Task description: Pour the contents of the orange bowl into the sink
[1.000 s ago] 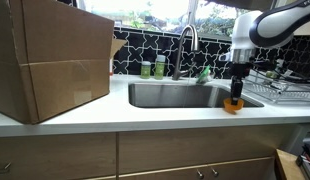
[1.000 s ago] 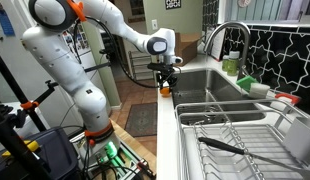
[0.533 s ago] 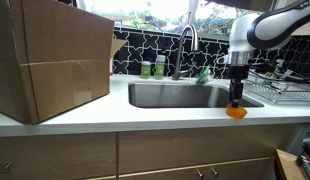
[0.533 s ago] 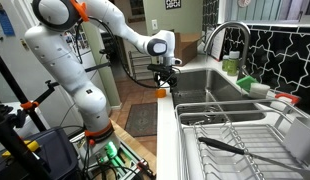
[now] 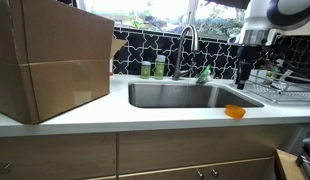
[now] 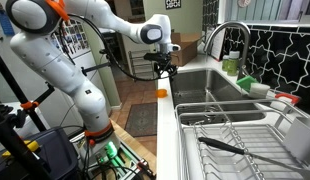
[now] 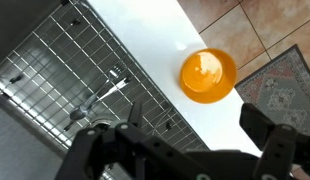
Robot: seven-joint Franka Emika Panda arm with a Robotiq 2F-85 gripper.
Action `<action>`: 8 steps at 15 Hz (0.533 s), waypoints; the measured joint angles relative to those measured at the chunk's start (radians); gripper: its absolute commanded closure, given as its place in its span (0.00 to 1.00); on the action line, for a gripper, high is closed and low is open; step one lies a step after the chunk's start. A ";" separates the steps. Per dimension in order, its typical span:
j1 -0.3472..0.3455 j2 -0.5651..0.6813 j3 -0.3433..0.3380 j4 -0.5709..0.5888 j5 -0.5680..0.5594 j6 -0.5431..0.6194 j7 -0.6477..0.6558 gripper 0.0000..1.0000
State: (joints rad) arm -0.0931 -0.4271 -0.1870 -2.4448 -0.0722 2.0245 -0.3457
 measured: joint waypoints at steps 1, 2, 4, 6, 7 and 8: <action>-0.012 -0.047 0.010 0.011 -0.011 -0.041 0.043 0.00; -0.024 -0.092 0.022 0.024 -0.021 -0.075 0.094 0.00; -0.047 -0.172 0.045 0.052 -0.032 -0.121 0.191 0.00; -0.068 -0.222 0.061 0.076 -0.039 -0.126 0.281 0.00; -0.078 -0.236 0.069 0.086 -0.045 -0.125 0.325 0.00; -0.090 -0.244 0.077 0.094 -0.052 -0.122 0.371 0.00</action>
State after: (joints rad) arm -0.1826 -0.6712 -0.1097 -2.3512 -0.1241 1.9029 0.0248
